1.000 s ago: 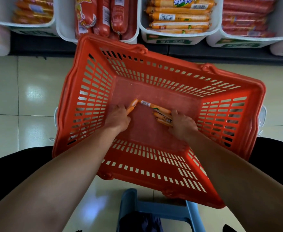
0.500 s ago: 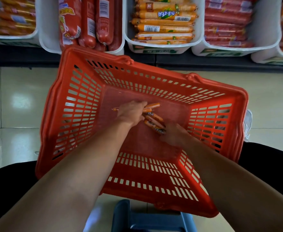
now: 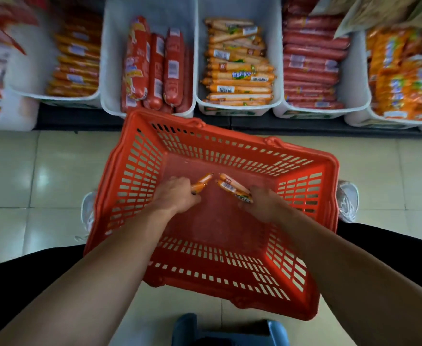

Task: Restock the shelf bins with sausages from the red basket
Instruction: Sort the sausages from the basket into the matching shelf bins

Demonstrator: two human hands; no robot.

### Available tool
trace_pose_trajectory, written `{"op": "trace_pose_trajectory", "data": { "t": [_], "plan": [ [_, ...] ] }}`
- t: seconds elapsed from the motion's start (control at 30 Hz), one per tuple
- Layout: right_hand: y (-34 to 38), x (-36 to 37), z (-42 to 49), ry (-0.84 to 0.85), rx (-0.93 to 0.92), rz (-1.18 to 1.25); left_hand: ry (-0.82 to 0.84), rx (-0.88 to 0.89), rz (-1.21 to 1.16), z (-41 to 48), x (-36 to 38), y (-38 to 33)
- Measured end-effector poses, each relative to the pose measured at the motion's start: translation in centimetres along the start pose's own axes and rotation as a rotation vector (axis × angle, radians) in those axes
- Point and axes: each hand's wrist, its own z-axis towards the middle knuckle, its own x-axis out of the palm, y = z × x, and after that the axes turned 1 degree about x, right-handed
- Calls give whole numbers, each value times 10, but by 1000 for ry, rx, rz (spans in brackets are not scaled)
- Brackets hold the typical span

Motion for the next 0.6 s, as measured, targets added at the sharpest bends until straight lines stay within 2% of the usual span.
{"op": "trace_pose_trajectory", "data": {
  "t": [0.13, 0.33, 0.47, 0.6],
  "plan": [
    [26, -46, -38, -47, -103, -60, 66, -9, -221, -36, -47, 2],
    [53, -121, -91, -123, -222, -218, -32, 89, -396, -86, -119, -9],
    [62, -173, -86, -252, -265, -222, -136, 120, -433, -100, -170, -11],
    [70, -209, -54, -354, -256, -212, -96, 148, -554, -95, -202, -5]
  ]
}}
